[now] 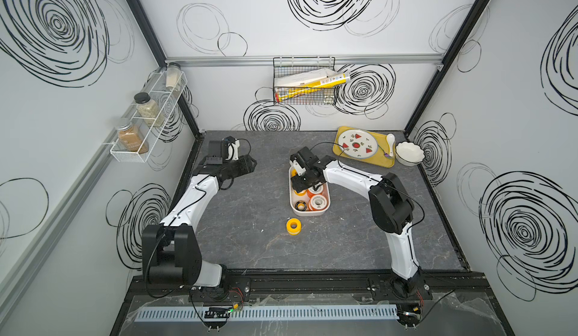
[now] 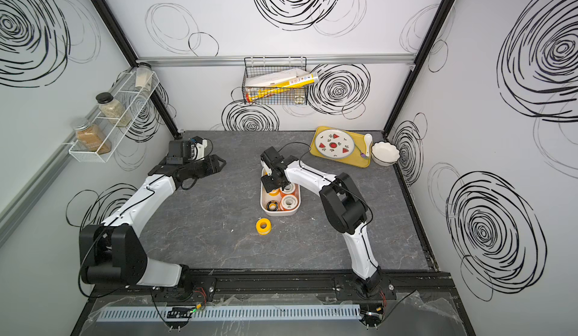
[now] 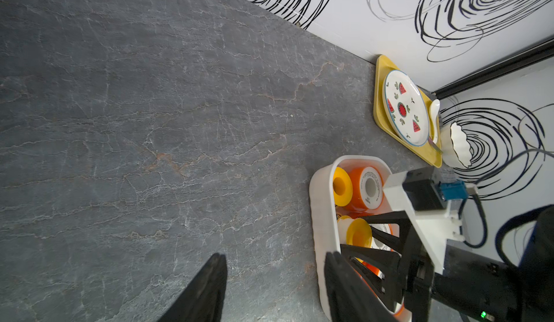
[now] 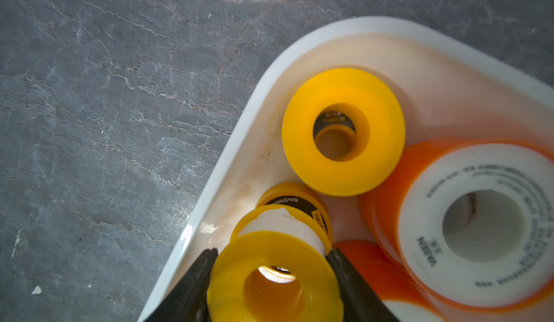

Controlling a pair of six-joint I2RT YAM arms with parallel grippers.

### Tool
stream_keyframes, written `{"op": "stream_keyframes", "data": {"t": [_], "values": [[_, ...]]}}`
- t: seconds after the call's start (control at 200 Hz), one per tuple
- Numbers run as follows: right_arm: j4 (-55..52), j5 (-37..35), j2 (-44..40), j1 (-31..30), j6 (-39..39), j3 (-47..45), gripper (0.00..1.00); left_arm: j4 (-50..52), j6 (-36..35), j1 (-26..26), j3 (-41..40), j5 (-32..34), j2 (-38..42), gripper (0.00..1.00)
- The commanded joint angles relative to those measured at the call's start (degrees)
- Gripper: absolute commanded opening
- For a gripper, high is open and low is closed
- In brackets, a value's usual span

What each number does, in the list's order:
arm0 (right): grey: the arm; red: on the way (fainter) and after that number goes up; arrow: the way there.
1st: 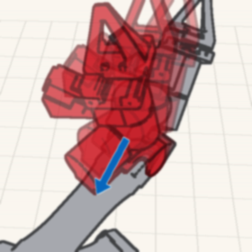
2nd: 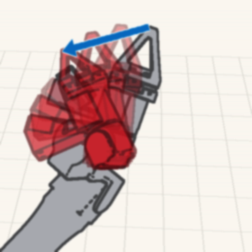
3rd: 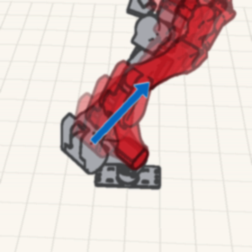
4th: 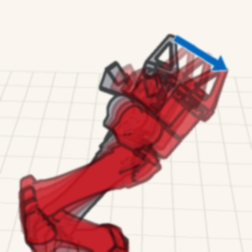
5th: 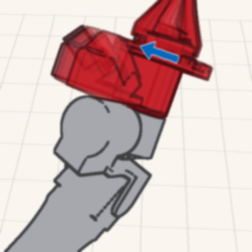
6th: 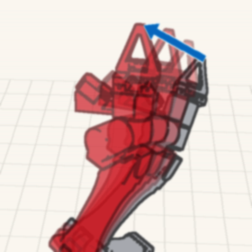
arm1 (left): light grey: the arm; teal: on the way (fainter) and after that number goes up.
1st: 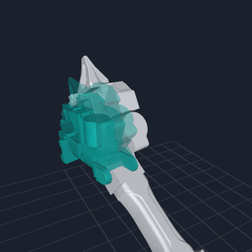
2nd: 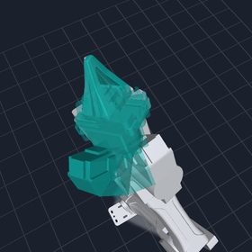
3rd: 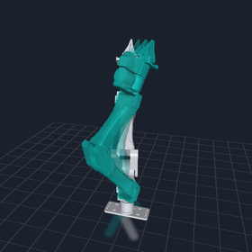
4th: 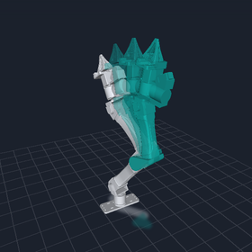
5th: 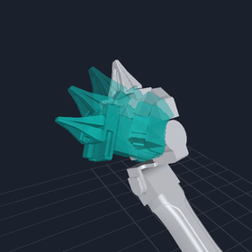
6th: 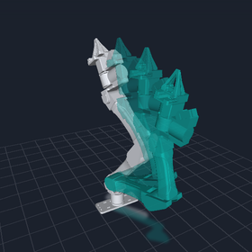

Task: Put the sealing tape into the storage box
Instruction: Place the sealing tape in the storage box.

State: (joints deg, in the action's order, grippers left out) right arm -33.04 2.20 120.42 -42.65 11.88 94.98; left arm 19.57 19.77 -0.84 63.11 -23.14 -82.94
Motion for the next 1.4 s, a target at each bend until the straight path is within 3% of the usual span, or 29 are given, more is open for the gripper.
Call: {"op": "stream_keyframes", "data": {"t": [0.0, 0.39, 0.676, 1.176, 1.292, 1.397], "values": [[-1.7, 0.0, -1.2, -0.5, -0.7, 1.5, 0.61, -1.2, 0.3, -0.7, 0.6, -0.9, -0.6, 0.59], [-1.5, -2.8, -1.5, -0.6, 0.1, 1.8, 0.71, -1.2, 0.2, -0.9, 0.7, -1.1, -0.7, 0.59], [1.0, -2.7, -4.4, -0.6, 0.6, -0.3, 0.7, -1.1, 0.3, -0.9, 0.7, -1.3, -0.7, 0.59], [1.8, 5.3, -10.5, -0.6, -3.4, -7.9, 0.41, -1.2, 0.3, -1.1, 0.7, -1.7, -1.0, 0.59], [1.0, 6.4, -9.9, -0.6, -4.2, -9.4, 0.26, -1.2, 0.4, -1.2, 0.7, -1.7, -0.9, 0.59], [1.6, 7.8, -9.9, -0.7, -4.7, -10.6, 0.21, -1.2, 0.4, -1.2, 0.7, -1.7, -1.0, 0.59]]}}
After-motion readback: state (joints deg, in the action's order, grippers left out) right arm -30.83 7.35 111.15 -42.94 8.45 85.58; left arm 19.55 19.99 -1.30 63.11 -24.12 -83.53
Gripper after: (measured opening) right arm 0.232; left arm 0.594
